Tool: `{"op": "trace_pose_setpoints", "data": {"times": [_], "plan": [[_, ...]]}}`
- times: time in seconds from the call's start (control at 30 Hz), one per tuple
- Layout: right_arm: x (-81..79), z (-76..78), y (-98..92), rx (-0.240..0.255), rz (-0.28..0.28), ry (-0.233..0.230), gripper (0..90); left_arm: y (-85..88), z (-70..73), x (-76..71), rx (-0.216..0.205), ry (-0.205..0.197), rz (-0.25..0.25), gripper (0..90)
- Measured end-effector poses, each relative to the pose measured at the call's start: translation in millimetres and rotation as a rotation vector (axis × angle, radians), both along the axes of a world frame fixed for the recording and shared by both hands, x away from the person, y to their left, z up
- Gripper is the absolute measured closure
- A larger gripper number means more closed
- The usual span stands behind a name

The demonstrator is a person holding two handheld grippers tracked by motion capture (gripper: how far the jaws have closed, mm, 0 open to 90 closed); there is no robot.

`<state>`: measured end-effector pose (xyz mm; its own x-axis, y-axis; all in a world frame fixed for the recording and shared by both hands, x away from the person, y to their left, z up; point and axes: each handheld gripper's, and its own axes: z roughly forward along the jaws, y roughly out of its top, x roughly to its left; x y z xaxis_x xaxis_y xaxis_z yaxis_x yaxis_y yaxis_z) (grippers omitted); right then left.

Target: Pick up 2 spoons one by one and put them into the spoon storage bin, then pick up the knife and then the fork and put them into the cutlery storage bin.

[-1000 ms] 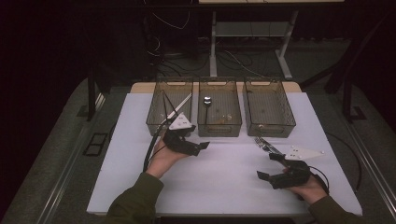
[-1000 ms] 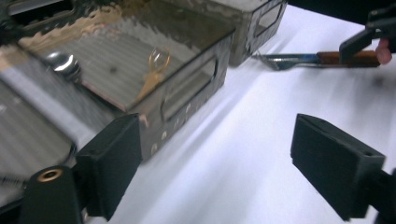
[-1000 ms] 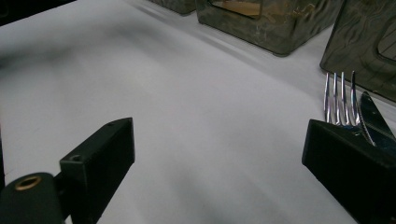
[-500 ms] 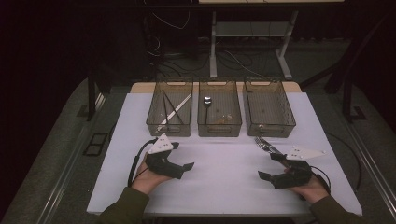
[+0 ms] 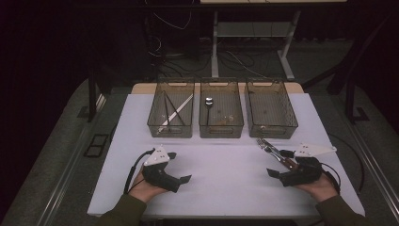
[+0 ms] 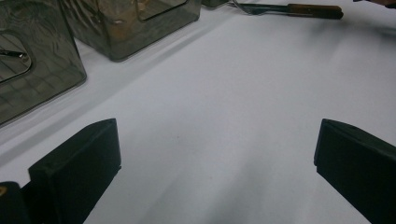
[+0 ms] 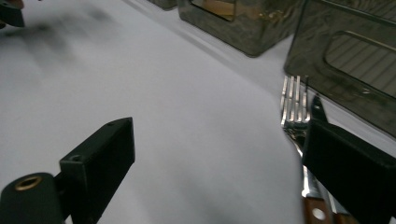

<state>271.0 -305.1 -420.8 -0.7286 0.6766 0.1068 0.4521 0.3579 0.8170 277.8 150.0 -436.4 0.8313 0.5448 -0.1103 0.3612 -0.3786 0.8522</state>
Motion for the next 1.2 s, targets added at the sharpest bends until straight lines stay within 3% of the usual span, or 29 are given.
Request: {"op": "trace_pose_setpoints", "data": {"times": [0.63,0.7,1.2], "plan": [[7.4,8.2,-49.4,-0.054,-0.121,0.025,17.3,0.1,-0.2,-0.1,-0.001,0.001,0.004,0.8],[7.9,8.2,-53.4,-0.055,-0.116,0.03,25.8,-0.2,0.1,-0.1,-0.007,0.0,0.009,1.2],[16.3,0.3,-63.7,-0.136,-0.14,0.113,55.3,-1.7,-0.2,0.0,0.0,0.002,-0.002,2.1]]}}
